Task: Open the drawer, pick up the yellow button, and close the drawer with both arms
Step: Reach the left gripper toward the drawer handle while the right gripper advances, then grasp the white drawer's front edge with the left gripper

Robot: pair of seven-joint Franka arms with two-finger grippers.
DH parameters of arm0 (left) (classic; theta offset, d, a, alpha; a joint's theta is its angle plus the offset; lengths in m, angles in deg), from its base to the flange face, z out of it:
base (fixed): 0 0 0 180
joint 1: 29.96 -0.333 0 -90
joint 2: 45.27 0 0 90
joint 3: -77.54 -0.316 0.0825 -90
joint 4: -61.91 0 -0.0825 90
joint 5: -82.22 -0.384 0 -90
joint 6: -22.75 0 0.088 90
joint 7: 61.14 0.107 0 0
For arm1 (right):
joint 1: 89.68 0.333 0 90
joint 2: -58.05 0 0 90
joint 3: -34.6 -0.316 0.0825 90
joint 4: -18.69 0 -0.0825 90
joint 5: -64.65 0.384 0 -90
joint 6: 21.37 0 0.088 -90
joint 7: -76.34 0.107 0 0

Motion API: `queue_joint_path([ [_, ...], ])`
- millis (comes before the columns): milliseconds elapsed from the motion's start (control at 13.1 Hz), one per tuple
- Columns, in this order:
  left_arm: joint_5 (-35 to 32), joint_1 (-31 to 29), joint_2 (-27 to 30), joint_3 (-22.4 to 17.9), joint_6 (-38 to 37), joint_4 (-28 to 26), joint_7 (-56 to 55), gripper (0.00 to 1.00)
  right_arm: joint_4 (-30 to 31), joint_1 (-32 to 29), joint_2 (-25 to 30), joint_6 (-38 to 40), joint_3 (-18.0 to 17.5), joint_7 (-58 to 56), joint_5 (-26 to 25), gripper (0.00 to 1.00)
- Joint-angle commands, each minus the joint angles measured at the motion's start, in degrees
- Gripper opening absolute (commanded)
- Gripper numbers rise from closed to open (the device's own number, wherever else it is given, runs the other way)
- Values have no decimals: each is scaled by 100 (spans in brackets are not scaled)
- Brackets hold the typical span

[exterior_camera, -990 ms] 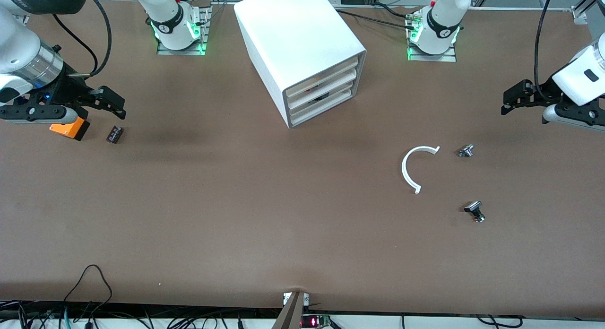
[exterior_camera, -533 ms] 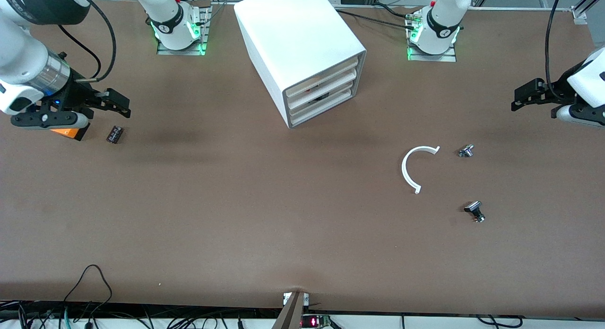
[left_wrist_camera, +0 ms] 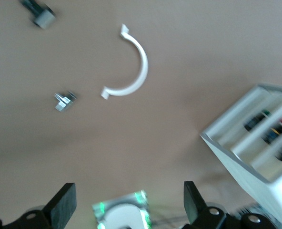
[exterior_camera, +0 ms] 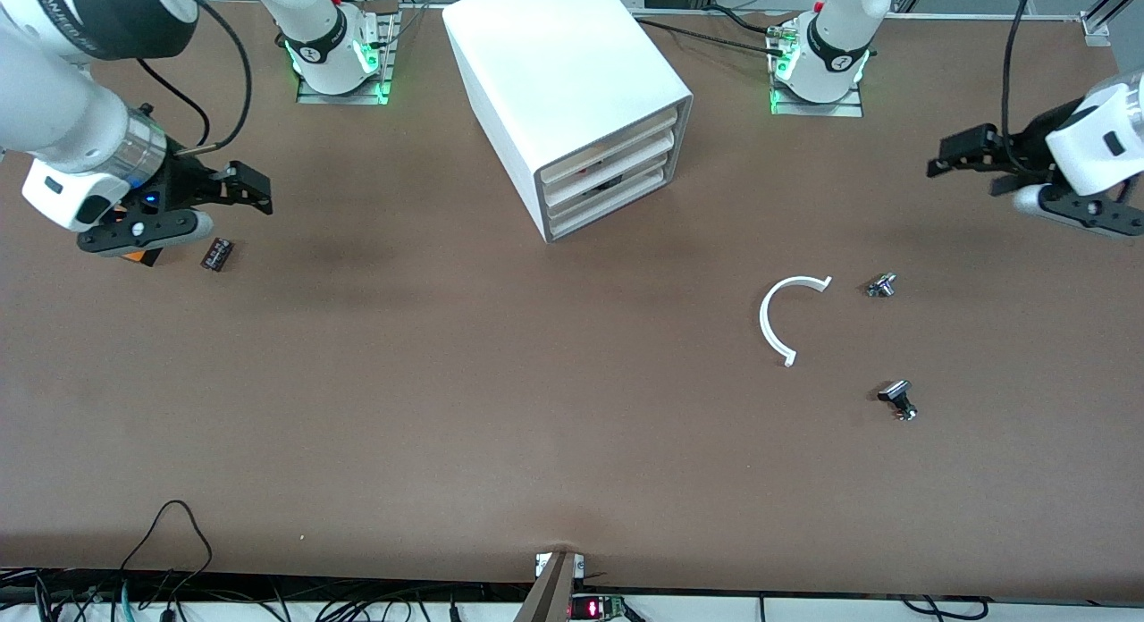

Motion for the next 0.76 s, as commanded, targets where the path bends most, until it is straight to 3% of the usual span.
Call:
queue_joint_path([
  [0,727,-57,-382,36,-1088,170,214,99,-236,293,-137,116,4,512,42,100],
  [152,1736,-48,-819,36,-1522,30,511,99,-306,496,-190,125,4,1048,41,100],
  [381,3126,-40,-1742,45,-1559,-286,1949,99,-508,707,-382,133,4,1480,77,100],
  [457,3392,-5,-1832,53,-1376,-531,2416,99,-570,734,-427,142,4,1551,77,100],
  [686,4016,4,-1474,238,-227,-2005,3412,100,-790,883,-568,151,-4,1779,86,100],
])
